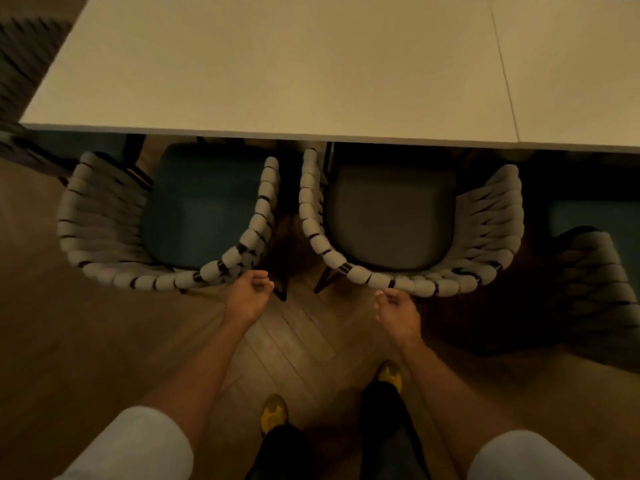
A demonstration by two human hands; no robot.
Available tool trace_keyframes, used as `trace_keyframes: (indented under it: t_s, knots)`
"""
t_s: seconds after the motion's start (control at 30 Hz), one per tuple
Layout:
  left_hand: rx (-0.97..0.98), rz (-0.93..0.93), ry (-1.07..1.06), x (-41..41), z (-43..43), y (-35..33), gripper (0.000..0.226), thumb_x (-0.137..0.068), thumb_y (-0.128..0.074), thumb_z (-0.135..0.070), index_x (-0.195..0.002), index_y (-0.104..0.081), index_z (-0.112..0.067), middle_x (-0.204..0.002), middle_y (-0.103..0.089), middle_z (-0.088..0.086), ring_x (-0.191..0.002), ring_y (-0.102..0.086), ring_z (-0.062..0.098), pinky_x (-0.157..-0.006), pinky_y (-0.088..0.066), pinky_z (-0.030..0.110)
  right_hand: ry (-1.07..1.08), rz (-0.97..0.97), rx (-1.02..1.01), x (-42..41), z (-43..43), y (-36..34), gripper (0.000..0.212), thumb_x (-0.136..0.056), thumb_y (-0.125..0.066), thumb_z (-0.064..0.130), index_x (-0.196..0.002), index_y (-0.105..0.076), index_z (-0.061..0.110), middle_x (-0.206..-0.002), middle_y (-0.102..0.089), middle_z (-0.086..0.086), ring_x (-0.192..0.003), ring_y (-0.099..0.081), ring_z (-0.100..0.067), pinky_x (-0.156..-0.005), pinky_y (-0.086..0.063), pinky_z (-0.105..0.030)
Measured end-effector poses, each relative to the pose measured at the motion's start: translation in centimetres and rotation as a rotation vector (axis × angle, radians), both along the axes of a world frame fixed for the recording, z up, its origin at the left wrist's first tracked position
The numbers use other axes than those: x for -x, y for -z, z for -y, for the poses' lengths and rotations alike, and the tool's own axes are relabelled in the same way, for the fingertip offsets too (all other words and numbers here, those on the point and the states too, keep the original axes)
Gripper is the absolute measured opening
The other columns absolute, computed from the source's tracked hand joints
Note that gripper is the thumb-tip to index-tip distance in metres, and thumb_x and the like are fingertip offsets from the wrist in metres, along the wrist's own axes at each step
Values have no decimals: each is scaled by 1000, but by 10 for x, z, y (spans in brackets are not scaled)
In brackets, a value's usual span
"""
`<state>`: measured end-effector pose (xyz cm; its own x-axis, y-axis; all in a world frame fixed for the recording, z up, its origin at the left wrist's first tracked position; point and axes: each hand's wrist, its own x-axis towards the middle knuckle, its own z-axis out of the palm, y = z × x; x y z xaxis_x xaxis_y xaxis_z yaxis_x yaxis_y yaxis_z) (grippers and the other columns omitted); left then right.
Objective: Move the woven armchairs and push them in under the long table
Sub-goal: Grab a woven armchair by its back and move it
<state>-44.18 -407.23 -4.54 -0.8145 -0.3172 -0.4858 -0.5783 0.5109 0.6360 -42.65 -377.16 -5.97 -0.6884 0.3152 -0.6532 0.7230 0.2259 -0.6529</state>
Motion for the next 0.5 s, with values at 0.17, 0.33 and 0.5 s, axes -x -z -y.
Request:
trace_keyframes:
  t_s: [0.17,0.33,0.5]
  knots:
    - [387,-164,270,-5,96,2,44,-91,-70,-34,-132,-59,-21,-128,-62,-1,-125,-52,21,-101,-48,39,-176,-174,-262,9,43,-9,32,-98,-64,39,-124,-63,21,-116,-67,6,-109,-61,-13,-97,-51,-37]
    - [550,103,498,3,192,26,70,-84,-74,-47,-144,-44,-29,-137,-58,7,-128,-50,31,-103,-46,47,-473,-303,-669,23,61,20,46,-92,-70,43,-128,-58,18,-128,-59,-5,-123,-52,-25,-108,-43,-43]
    - [628,206,678,29,236,63,57,-87,-68,-38,-139,-46,-46,-120,-70,1,-110,-65,27,-100,-49,50,-672,-159,-883,49,58,55,54,-88,-69,52,-131,-54,21,-127,-64,-9,-125,-55,-33,-119,-29,-54]
